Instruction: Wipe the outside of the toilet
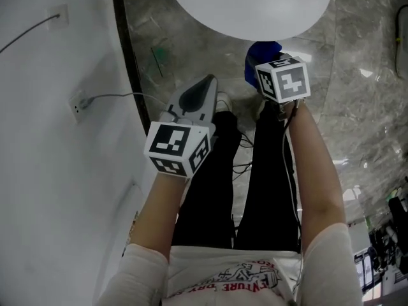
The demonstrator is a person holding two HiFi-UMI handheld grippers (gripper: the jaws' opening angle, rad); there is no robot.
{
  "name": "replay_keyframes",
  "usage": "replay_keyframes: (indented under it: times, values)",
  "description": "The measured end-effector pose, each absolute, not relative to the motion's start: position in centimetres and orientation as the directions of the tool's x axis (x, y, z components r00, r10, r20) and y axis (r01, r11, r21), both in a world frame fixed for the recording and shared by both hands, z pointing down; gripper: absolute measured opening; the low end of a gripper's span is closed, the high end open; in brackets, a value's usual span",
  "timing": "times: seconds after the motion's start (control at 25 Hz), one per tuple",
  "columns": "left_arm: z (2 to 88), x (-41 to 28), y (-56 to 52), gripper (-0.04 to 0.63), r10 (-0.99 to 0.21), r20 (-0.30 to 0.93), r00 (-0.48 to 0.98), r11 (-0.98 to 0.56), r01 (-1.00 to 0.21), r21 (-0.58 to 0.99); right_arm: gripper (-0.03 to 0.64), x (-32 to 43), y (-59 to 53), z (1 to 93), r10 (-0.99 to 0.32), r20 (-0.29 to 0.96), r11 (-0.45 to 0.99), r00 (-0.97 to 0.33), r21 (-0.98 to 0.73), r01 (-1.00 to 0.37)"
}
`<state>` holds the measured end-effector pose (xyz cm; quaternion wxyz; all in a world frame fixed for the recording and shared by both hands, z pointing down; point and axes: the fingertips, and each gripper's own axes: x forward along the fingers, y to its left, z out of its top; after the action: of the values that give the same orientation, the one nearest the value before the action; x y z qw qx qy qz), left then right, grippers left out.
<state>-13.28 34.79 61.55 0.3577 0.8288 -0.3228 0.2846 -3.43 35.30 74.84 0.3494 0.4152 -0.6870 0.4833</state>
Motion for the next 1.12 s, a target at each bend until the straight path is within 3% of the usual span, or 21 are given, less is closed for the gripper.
replay_keyframes:
  times: [0.24, 0.56, 0.88, 1.12]
  values:
    - [63.1, -17.7, 34.5, 0.006, -0.385, 0.727, 0.569, -0.461, -0.801, 0.383, 0.075, -9.4, 34.3, 75.2, -0.226, 0.849, 0.269, -0.478, -0.417, -0.868]
    - [60.1, -17.3, 34.7, 0.006, -0.422, 0.737, 0.528, -0.404, -0.837, 0.368, 0.075, -12.3, 34.7, 69.3, -0.225, 0.771, 0.316, -0.596, -0.521, -0.793]
    - [48.1, -13.4, 32.9, 0.006, -0.5, 0.661, 0.559, -0.416, -0.825, 0.383, 0.075, -8.3, 35.2, 53.9, -0.366, 0.724, 0.373, -0.584, -0.461, -0.805]
    - [34.5, -9.9, 31.4, 0.006, -0.551, 0.584, 0.596, -0.493, -0.797, 0.348, 0.075, -1.3, 32.9, 38.7, -0.561, 0.66, 0.366, -0.499, -0.343, -0.865]
